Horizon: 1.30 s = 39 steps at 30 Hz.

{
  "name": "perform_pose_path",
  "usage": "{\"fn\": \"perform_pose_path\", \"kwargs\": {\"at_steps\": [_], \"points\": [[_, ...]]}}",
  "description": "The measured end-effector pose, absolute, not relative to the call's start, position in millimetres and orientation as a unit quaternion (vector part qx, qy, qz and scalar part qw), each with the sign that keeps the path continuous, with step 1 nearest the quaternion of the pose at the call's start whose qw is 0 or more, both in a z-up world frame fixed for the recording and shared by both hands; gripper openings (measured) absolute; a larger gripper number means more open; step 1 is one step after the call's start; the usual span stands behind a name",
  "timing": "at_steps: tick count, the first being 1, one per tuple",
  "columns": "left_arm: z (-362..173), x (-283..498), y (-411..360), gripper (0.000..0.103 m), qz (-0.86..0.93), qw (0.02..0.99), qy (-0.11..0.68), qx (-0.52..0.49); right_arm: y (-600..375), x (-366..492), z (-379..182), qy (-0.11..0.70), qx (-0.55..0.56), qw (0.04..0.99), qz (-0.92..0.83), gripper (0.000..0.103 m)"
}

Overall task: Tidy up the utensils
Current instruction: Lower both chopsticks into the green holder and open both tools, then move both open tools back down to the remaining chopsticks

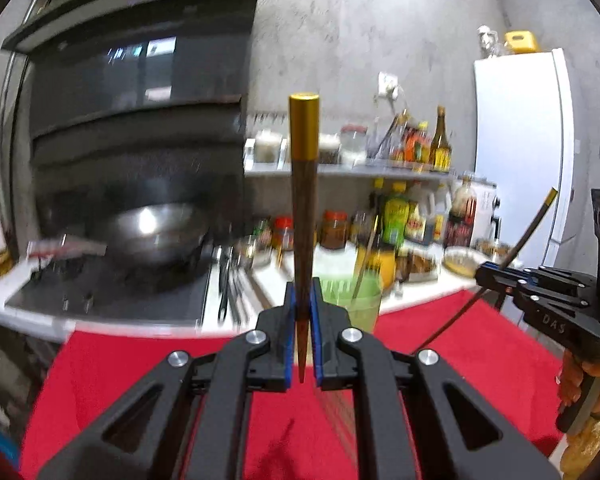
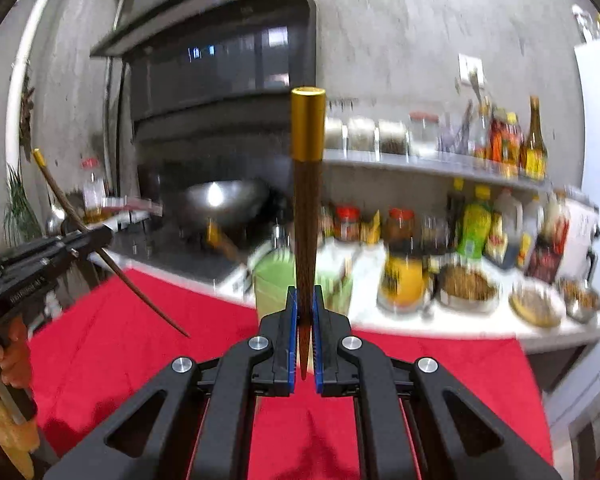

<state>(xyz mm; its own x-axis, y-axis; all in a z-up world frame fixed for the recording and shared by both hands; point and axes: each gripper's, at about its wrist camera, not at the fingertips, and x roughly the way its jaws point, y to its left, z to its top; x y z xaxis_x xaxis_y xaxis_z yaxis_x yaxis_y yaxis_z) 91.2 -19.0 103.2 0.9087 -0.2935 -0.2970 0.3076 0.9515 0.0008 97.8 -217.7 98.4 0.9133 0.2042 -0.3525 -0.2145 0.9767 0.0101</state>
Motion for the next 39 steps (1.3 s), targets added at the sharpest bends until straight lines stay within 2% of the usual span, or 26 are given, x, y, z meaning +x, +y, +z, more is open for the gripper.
{"fn": "perform_pose_path", "kwargs": {"at_steps": [5, 8, 16, 22, 23, 24, 25, 26, 28, 31, 35, 39], "points": [[140.1, 124.2, -41.6, 0.006, -0.166, 0.979, 0.117, 0.027, -219.5, 130.2, 135.8, 0.127, -0.017, 0.987, 0.093, 0.007], [142.6, 154.8, -56.0, 0.006, -0.177, 0.976, 0.125, 0.024, -225.1, 159.7, 135.9, 0.134, -0.003, 0.987, 0.088, 0.007], [86.5, 239.4, -87.9, 0.006, -0.185, 0.958, 0.216, 0.032, -231.5, 218.2, 86.3, 0.223, 0.012, 0.971, 0.087, 0.007], [61.8, 272.3, -87.4, 0.006, -0.180, 0.951, 0.250, 0.022, -228.5, 245.7, 66.4, 0.259, 0.009, 0.962, 0.085, 0.009], [62.7, 273.0, -84.6, 0.007, -0.175, 0.952, 0.249, 0.016, -229.1, 245.5, 67.0, 0.259, 0.008, 0.962, 0.082, 0.017], [66.4, 270.8, -80.9, 0.007, -0.175, 0.954, 0.244, 0.009, -231.1, 242.8, 70.1, 0.252, 0.011, 0.964, 0.082, 0.031], [71.4, 268.8, -78.0, 0.007, -0.176, 0.955, 0.238, 0.004, -233.8, 239.0, 74.3, 0.245, 0.015, 0.966, 0.081, 0.037], [79.6, 261.6, -73.4, 0.008, -0.177, 0.958, 0.227, -0.002, -236.4, 232.5, 80.7, 0.235, 0.015, 0.969, 0.080, 0.041], [97.1, 245.8, -65.4, 0.014, -0.177, 0.963, 0.203, -0.010, -241.1, 219.6, 91.6, 0.219, 0.014, 0.973, 0.078, 0.043], [120.4, 216.2, -50.5, 0.036, -0.165, 0.972, 0.166, -0.016, -251.5, 189.1, 111.4, 0.193, 0.025, 0.978, 0.074, 0.046], [129.9, 177.3, -34.2, 0.041, -0.130, 0.979, 0.158, -0.004, -253.8, 152.1, 121.8, 0.180, 0.016, 0.981, 0.066, 0.047], [110.8, 133.9, -18.4, 0.043, -0.098, 0.978, 0.183, 0.014, -247.7, 112.4, 108.2, 0.188, -0.006, 0.980, 0.070, 0.047]]}}
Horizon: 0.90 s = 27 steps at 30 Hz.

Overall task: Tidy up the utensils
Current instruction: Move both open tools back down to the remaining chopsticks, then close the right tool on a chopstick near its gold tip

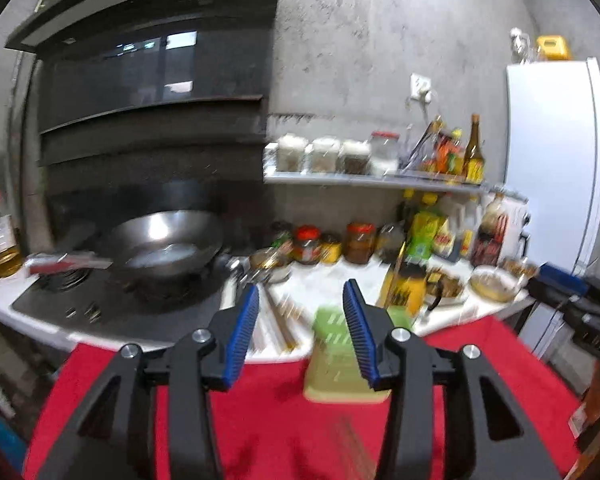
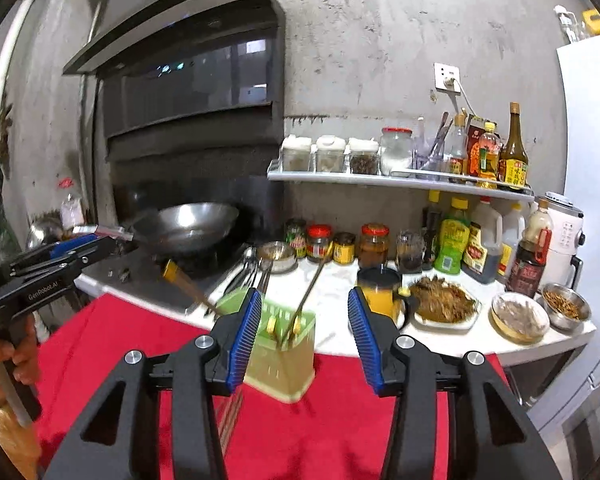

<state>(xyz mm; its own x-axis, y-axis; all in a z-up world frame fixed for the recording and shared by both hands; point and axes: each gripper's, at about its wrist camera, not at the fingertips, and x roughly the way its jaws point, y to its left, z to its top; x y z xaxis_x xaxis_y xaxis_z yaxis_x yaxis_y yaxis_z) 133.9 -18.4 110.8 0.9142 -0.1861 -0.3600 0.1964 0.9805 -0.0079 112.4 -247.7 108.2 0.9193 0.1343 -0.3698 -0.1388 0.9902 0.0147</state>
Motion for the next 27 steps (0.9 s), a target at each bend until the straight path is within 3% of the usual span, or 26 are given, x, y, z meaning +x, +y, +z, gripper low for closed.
{"fn": "perform_pose_path", "kwargs": {"at_steps": [15, 27], "points": [[-58.7, 56.5, 15.9, 0.044, -0.075, 0.925, 0.373, -0.001, -228.8, 37.9, -40.1, 0.332, 0.010, 0.939, 0.092, 0.047], [-80.5, 63.3, 24.8, 0.044, -0.065, 0.913, 0.402, 0.001, -191.7, 56.5, -86.2, 0.410, 0.009, 0.905, 0.115, 0.046]]}}
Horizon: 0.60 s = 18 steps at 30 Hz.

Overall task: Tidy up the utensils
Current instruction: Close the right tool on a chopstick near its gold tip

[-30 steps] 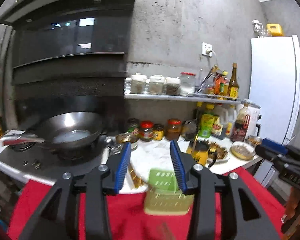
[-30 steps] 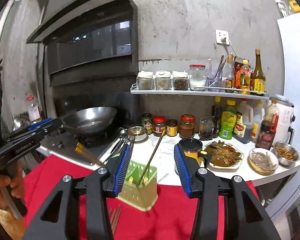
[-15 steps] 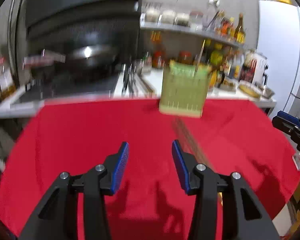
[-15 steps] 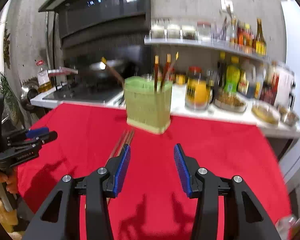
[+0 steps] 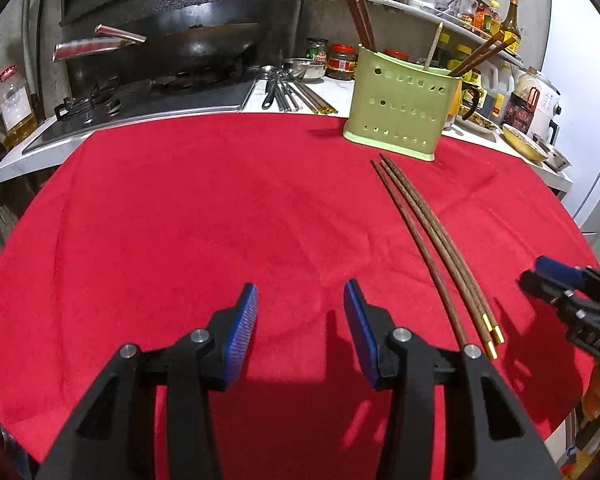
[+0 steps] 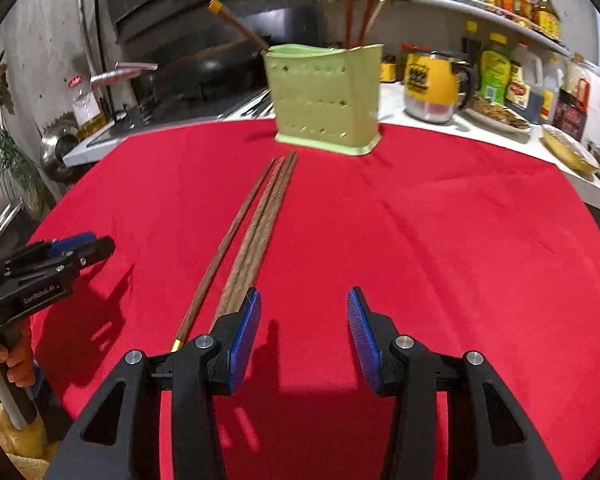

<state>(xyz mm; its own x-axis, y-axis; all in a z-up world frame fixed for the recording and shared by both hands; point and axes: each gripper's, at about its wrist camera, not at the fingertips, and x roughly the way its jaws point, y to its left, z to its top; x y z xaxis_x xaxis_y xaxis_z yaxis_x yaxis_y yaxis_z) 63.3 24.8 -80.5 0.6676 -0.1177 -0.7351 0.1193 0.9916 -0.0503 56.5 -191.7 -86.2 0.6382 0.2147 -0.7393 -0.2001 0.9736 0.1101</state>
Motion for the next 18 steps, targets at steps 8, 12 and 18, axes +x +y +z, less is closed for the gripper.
{"fn": "perform_pose_path", "kwargs": {"at_steps": [8, 12, 18], "points": [[-83.2, 70.2, 20.9, 0.044, -0.069, 0.912, 0.405, 0.004, -163.9, 76.9, -93.5, 0.428, -0.020, 0.894, 0.132, 0.011], [-86.6, 72.8, 21.4, 0.045, -0.070, 0.909, 0.410, 0.002, -156.6, 85.8, -97.0, 0.437, -0.015, 0.887, 0.147, 0.010], [-87.2, 74.3, 21.5, 0.045, -0.068, 0.909, 0.412, 0.000, -154.7, 96.2, -100.2, 0.444, -0.022, 0.886, 0.131, 0.010]]}}
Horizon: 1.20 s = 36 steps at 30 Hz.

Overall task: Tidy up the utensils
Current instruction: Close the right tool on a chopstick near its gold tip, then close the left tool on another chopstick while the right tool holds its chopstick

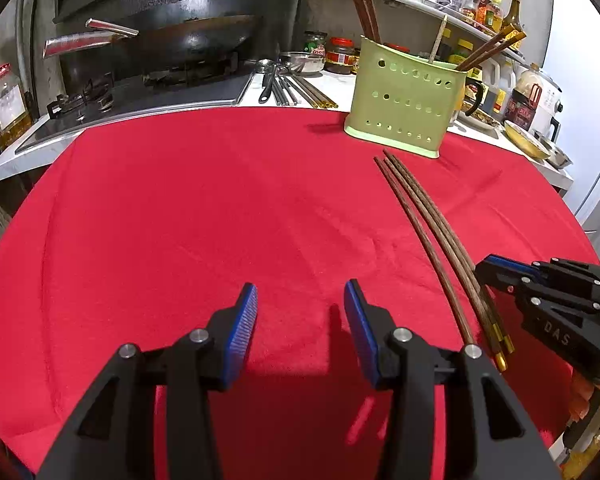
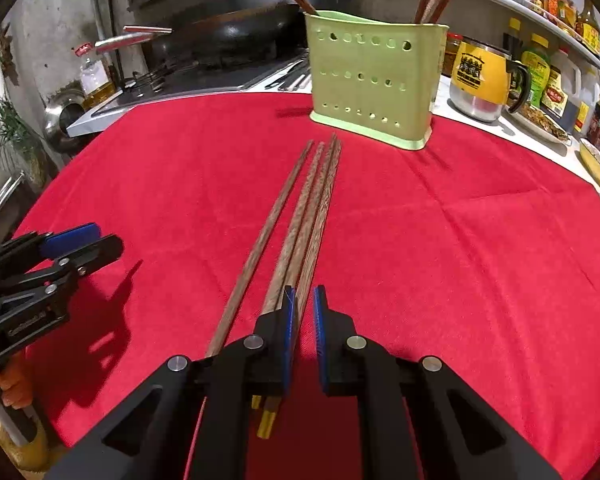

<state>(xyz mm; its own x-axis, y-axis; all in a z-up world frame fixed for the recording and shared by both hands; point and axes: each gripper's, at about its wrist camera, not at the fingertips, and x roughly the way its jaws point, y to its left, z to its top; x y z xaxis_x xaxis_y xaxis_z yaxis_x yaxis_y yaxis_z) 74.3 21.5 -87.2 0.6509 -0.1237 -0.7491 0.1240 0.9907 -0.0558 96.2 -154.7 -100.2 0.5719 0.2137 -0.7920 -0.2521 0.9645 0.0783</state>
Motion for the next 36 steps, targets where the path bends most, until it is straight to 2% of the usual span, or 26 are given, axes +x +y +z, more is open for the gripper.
{"fn": "perform_pose_path", "kwargs": {"at_steps": [7, 9, 18, 21, 25, 31, 33, 34, 36], "points": [[-85.4, 74.6, 13.4, 0.045, -0.086, 0.906, 0.415, -0.002, -157.6, 100.1, -105.7, 0.450, -0.032, 0.883, 0.126, 0.011], [-85.2, 74.3, 8.8, 0.045, -0.095, 0.904, 0.417, -0.003, -163.2, 98.7, -105.7, 0.449, -0.026, 0.885, 0.123, 0.007], [-88.3, 74.1, -23.4, 0.044, -0.167, 0.883, 0.437, -0.021, -214.7, 81.3, -106.9, 0.447, 0.006, 0.892, 0.068, 0.007], [-90.6, 75.2, -39.9, 0.040, -0.179, 0.880, 0.440, -0.006, -227.2, 74.5, -107.3, 0.446, 0.016, 0.893, 0.058, 0.007], [-97.1, 82.0, -59.8, 0.030, -0.187, 0.871, 0.455, 0.012, -236.6, 68.3, -107.2, 0.446, 0.035, 0.892, 0.062, 0.007], [-102.7, 87.2, -78.0, 0.025, -0.170, 0.869, 0.460, 0.066, -238.4, 64.6, -106.7, 0.445, 0.037, 0.893, 0.062, 0.007], [-103.6, 86.4, -81.5, 0.021, -0.166, 0.870, 0.456, 0.089, -237.0, 63.9, -106.7, 0.444, 0.037, 0.893, 0.068, 0.008], [-104.0, 85.6, -83.2, 0.012, -0.162, 0.871, 0.452, 0.106, -235.8, 63.6, -107.0, 0.443, 0.040, 0.892, 0.075, 0.008], [-104.2, 85.3, -80.0, 0.008, -0.146, 0.874, 0.447, 0.125, -232.4, 63.4, -107.0, 0.442, 0.038, 0.893, 0.078, 0.008]]}}
